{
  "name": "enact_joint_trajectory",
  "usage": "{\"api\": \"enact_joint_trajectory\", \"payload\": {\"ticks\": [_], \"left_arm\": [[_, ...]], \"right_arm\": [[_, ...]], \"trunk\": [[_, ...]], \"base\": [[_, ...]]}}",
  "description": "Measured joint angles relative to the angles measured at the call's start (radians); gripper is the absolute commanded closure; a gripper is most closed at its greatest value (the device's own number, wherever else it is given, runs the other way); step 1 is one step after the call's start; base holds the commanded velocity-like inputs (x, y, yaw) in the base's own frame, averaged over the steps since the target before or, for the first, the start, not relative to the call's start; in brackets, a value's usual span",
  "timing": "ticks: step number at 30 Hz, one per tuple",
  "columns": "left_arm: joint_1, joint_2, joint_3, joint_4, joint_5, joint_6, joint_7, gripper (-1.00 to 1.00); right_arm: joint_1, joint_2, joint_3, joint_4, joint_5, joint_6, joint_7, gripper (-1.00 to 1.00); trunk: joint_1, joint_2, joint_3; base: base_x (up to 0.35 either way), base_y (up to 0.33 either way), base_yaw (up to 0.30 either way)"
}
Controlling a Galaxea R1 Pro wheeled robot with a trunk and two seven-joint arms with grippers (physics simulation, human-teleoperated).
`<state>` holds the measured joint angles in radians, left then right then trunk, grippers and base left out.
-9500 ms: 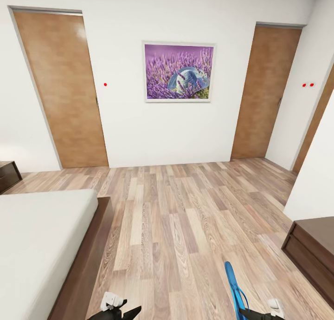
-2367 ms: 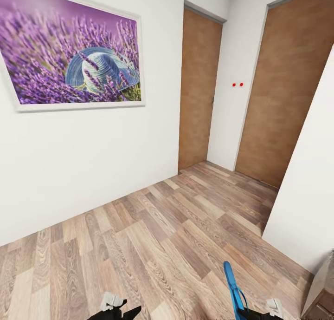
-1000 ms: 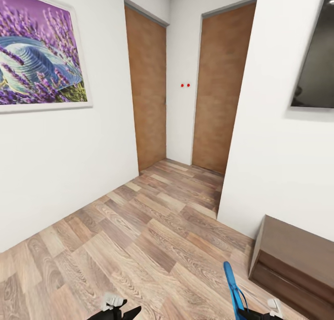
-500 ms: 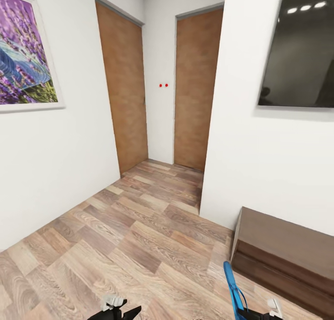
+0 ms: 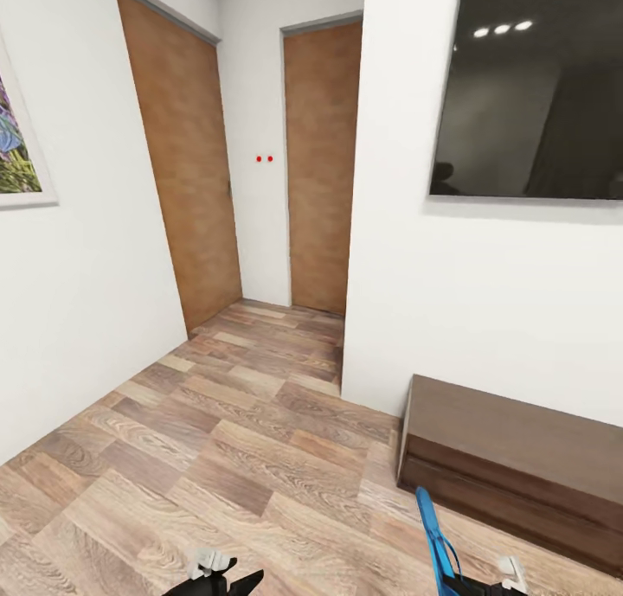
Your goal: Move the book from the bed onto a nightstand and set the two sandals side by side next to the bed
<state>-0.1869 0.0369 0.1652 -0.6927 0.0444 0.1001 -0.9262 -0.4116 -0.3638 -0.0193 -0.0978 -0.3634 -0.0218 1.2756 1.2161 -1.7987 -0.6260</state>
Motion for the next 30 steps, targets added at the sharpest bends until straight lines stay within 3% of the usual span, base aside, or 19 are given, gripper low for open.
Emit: {"api": "enact_joint_trajectory", "payload": {"ticks": [19, 30], "left_arm": [[0.000, 0.000, 0.000, 0.000, 0.000, 0.000, 0.000, -1.00], [0.000, 0.000, 0.000, 0.000, 0.000, 0.000, 0.000, -1.00]], "right_arm": [[0.000, 0.000, 0.000, 0.000, 0.000, -0.001, 0.000, 1.00], [0.000, 0.000, 0.000, 0.000, 0.000, -0.001, 0.000, 1.00]], "trunk": [[0.000, 0.000, 0.000], [0.000, 0.000, 0.000]], "base": [[0.102, 0.000, -0.267], [0.011, 0.000, -0.266]]}}
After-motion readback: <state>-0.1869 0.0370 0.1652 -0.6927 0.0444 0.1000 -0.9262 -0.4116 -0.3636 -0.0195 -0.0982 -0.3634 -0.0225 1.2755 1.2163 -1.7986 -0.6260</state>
